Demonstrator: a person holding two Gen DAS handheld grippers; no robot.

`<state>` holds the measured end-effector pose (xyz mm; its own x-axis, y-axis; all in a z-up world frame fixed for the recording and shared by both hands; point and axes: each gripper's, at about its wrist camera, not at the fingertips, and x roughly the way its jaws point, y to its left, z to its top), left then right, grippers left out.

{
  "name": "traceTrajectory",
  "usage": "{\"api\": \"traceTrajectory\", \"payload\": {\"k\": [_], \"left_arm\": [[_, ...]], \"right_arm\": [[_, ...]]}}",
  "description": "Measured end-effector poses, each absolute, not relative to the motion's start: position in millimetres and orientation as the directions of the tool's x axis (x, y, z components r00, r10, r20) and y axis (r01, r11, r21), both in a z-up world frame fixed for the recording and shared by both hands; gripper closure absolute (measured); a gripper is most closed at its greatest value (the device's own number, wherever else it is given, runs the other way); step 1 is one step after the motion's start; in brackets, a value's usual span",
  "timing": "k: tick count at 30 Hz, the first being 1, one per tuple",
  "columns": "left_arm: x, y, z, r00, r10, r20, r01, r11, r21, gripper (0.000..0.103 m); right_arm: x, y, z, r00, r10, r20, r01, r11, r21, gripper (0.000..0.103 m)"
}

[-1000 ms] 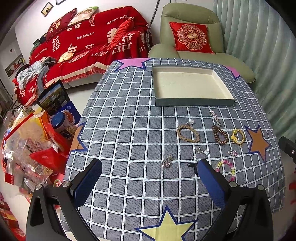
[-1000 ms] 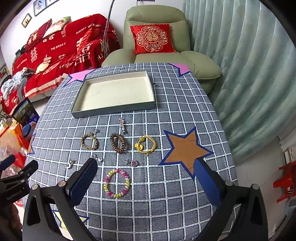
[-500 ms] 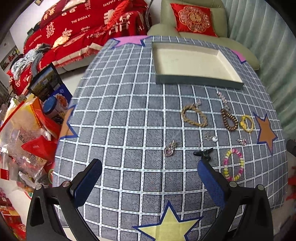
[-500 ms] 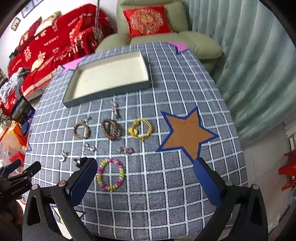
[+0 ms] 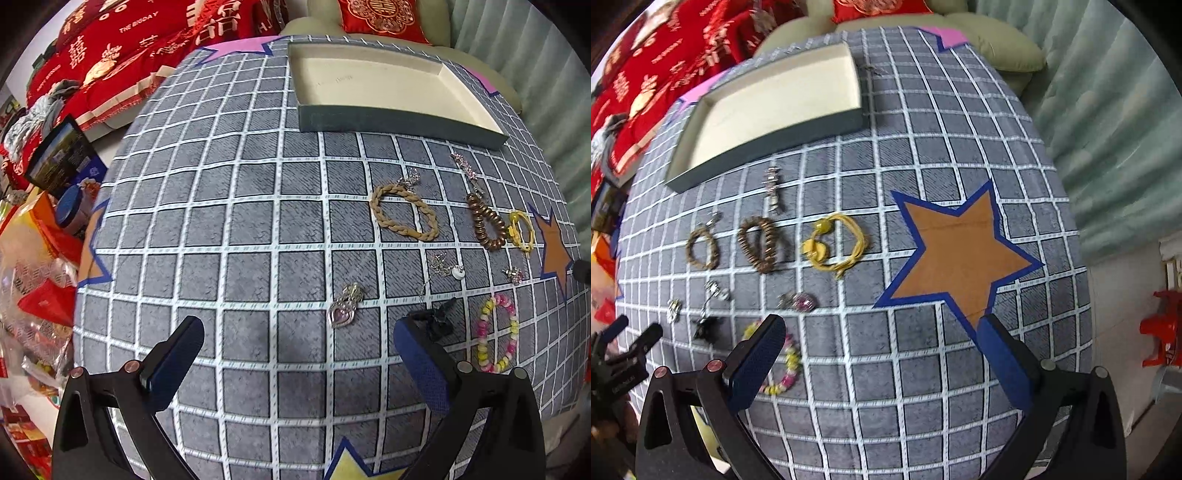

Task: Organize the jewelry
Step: 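Grasp the yellow cord bracelet with the right tool while the left tool grasps the pink heart pendant, then carry the yellow bracelet and pink pendant into the box tray with both tools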

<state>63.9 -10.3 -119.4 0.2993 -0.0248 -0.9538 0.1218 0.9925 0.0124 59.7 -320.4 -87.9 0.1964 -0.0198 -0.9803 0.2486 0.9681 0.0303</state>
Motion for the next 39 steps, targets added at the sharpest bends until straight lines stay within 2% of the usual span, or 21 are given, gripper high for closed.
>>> {"api": "traceTrajectory", "payload": {"k": [1, 3, 6, 9, 12, 14, 17, 19, 22, 24, 26, 27, 28, 29, 30, 38, 39], "left_arm": [[66.4, -11.9, -122.8, 0.294, -0.030, -0.955, 0.128, 0.992, 0.009, 0.000], [71.8, -14.8, -130.3, 0.275, -0.037, -0.961, 0.142, 0.990, 0.002, 0.006], [75.9, -17.1, -137.3, 0.264, -0.034, -0.964, 0.144, 0.990, 0.005, 0.007], [80.1, -19.8, -143.0, 0.255, -0.041, -0.966, 0.155, 0.988, -0.001, 0.016], [82.2, -22.8, -148.1, 0.248, -0.038, -0.968, 0.162, 0.987, 0.003, 0.018], [83.9, -24.9, -148.3, 0.251, -0.047, -0.967, 0.168, 0.986, -0.005, 0.020], [84.2, -24.2, -148.9, 0.257, -0.044, -0.966, 0.176, 0.984, 0.001, 0.021], [85.0, -24.2, -149.7, 0.258, -0.058, -0.964, 0.183, 0.983, -0.010, 0.028], [83.6, -31.6, -146.9, 0.261, -0.062, -0.963, 0.204, 0.979, -0.008, 0.041], [83.1, -35.7, -145.6, 0.264, -0.066, -0.962, 0.218, 0.976, -0.007, 0.060], [83.2, -42.8, -144.8, 0.263, -0.070, -0.962, 0.229, 0.973, -0.008, 0.072], [84.1, -46.7, -144.8, 0.263, -0.073, -0.962, 0.233, 0.972, -0.010, 0.078], [85.8, -49.8, -144.9, 0.261, -0.076, -0.962, 0.235, 0.972, -0.013, 0.078], [86.7, -51.3, -144.8, 0.256, -0.084, -0.963, 0.235, 0.972, -0.022, 0.078], [86.9, -52.6, -143.6, 0.249, -0.095, -0.964, 0.233, 0.972, -0.035, 0.078], [94.2, -33.9, -123.7, 0.241, -0.178, -0.954, 0.177, 0.975, -0.137, 0.079], [97.1, -34.4, -118.2, 0.246, -0.189, -0.951, 0.171, 0.974, -0.149, 0.094]], "right_arm": [[63.8, -324.5, -92.1, 0.186, -0.014, -0.982, 0.260, 0.965, 0.035, 0.000], [71.2, -331.5, -99.4, 0.175, -0.010, -0.985, 0.274, 0.961, 0.039, 0.000], [83.6, -338.9, -109.9, 0.162, -0.007, -0.987, 0.272, 0.961, 0.038, 0.000], [96.7, -341.2, -118.3, 0.159, -0.006, -0.987, 0.251, 0.967, 0.035, 0.000], [109.2, -342.1, -127.3, 0.146, -0.010, -0.989, 0.225, 0.974, 0.023, 0.009], [115.6, -341.5, -133.6, 0.135, -0.004, -0.991, 0.213, 0.977, 0.025, 0.011], [129.3, -336.0, -142.1, 0.123, 0.000, -0.992, 0.174, 0.984, 0.022, 0.022], [134.9, -336.0, -148.0, 0.111, -0.005, -0.994, 0.148, 0.989, 0.012, 0.030], [138.9, -333.3, -150.5, 0.119, -0.025, -0.993, 0.117, 0.993, -0.011, 0.034], [138.4, -333.0, -151.7, 0.124, -0.023, -0.992, 0.109, 0.994, -0.010, 0.039], [138.7, -330.4, -152.2, 0.128, -0.023, -0.991, 0.093, 0.996, -0.011, 0.051], [138.8, -328.2, -152.2, 0.131, -0.023, -0.991, 0.081, 0.997, -0.013, 0.062], [131.0, -321.8, -146.7, 0.131, -0.023, -0.991, 0.072, 0.997, -0.014, 0.076], [132.2, -320.3, -146.2, 0.131, -0.024, -0.991, 0.064, 0.998, -0.015, 0.083], [133.5, -320.1, -146.2, 0.128, -0.017, -0.992, 0.061, 0.998, -0.010, 0.097], [132.1, -321.6, -129.3, 0.141, 0.068, -0.988, 0.159, 0.983, 0.090, 0.098], [132.6, -322.0, -124.9, 0.147, 0.077, -0.986, 0.166, 0.981, 0.101, 0.098]]}}
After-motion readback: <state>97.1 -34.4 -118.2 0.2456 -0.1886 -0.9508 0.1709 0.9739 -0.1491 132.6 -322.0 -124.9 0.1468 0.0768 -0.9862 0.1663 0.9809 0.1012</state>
